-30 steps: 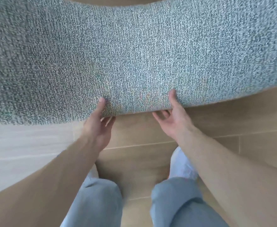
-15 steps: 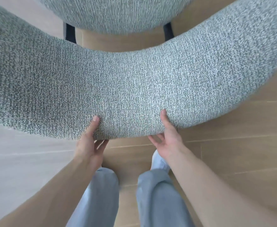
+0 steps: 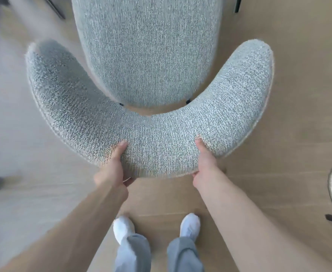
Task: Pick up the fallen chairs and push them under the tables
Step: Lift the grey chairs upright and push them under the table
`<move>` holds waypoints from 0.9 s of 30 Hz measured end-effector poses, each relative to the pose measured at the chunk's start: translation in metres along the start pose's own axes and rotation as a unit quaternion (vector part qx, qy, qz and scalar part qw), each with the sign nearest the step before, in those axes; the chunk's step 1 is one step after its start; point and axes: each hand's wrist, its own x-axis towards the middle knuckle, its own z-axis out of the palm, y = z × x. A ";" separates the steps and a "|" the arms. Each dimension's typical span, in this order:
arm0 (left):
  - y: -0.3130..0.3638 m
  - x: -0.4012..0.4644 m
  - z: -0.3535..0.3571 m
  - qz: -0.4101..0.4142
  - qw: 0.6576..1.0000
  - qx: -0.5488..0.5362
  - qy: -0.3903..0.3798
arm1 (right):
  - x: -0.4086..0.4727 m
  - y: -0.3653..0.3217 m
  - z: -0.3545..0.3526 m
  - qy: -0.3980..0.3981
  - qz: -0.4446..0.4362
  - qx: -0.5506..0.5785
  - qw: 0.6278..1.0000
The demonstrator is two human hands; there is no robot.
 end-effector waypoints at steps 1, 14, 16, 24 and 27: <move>0.021 -0.008 0.008 0.008 1.000 -0.003 0.003 | -0.010 -0.019 0.006 0.004 -0.011 -0.001 1.000; 0.217 -0.008 0.113 0.103 0.994 0.023 -0.018 | -0.048 -0.183 0.120 -0.061 -0.214 -0.036 0.974; 0.237 -0.005 0.128 0.121 0.992 0.021 -0.015 | -0.052 -0.201 0.136 -0.057 -0.235 -0.034 0.970; 0.313 0.011 0.179 0.147 0.989 0.012 -0.017 | -0.059 -0.268 0.199 -0.050 -0.271 -0.035 0.961; 0.339 0.018 0.197 0.151 0.988 0.015 -0.013 | -0.058 -0.290 0.222 -0.040 -0.276 -0.030 0.960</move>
